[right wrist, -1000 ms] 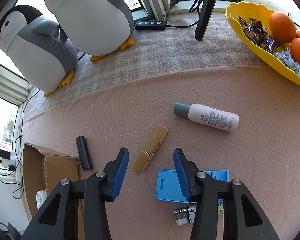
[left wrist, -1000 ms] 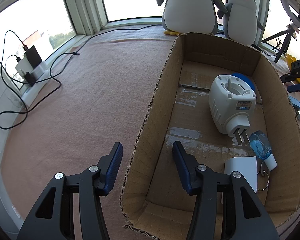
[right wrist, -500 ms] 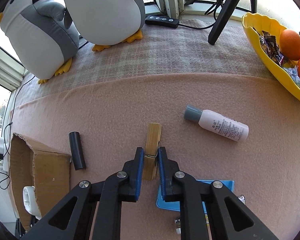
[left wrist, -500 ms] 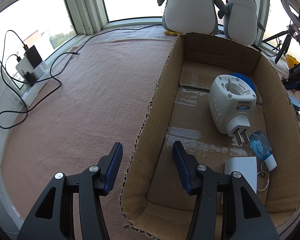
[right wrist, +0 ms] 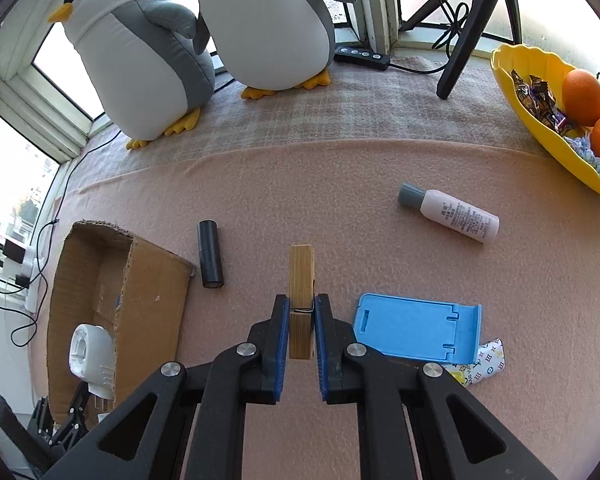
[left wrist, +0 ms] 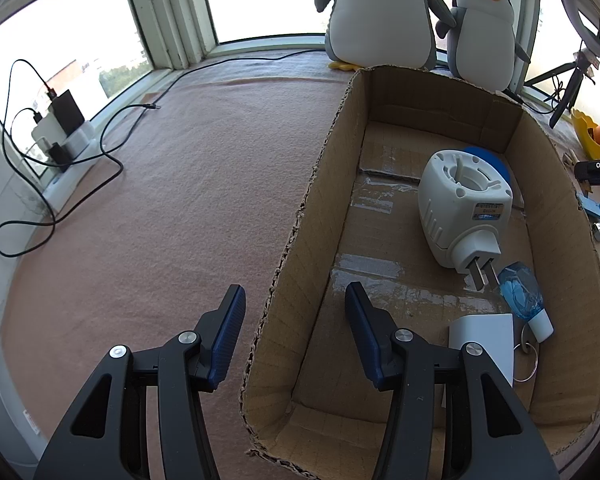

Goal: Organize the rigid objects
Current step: 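Close the right gripper on the wooden clothespin, then carry the clothespin with the right gripper over the box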

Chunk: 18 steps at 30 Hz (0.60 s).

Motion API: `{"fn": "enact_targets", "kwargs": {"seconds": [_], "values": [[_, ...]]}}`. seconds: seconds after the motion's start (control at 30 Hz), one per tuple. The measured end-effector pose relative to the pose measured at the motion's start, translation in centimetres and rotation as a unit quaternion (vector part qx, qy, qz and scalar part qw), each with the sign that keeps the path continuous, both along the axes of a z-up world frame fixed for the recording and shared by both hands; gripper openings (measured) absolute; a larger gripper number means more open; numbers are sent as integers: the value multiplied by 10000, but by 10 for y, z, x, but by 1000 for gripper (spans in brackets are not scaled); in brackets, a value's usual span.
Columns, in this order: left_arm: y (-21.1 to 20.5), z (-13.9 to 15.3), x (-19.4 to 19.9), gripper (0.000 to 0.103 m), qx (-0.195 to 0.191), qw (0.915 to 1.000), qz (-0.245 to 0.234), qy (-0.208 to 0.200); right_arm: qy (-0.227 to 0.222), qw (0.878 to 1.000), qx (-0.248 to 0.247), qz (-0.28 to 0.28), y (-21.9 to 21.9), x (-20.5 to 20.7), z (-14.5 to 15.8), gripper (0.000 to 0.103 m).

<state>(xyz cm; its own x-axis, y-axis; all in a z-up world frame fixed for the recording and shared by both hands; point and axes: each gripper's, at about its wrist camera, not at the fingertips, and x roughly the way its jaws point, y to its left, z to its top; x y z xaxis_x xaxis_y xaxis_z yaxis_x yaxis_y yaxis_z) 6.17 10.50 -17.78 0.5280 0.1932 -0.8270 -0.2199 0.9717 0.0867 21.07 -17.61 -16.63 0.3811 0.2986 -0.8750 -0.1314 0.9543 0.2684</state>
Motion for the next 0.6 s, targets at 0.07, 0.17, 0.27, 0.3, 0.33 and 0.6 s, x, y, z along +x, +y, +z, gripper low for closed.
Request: {"fn": "enact_targets", "kwargs": {"seconds": [0.07,0.17,0.27,0.3,0.33,0.6], "values": [[0,0,0,52,-1,10000,0,0,-114,9998,35,183,12,-8,10,11],[0,0,0,52,-8,10000,2,-2,-261,9986,86,456,28,-20,24,11],[0,0,0,52,-9,10000,2,-6,-347,9969,164,690,44,-29,33,11],[0,0,0,52,-11,10000,4,-9,-352,9963,190,766,51,-33,34,11],[1,0,0,52,-12,10000,7,-10,-351,9957,212,836,56,-35,35,11],[1,0,1,52,4,10000,0,-12,-354,9908,240,1287,94,-52,36,11]]}}
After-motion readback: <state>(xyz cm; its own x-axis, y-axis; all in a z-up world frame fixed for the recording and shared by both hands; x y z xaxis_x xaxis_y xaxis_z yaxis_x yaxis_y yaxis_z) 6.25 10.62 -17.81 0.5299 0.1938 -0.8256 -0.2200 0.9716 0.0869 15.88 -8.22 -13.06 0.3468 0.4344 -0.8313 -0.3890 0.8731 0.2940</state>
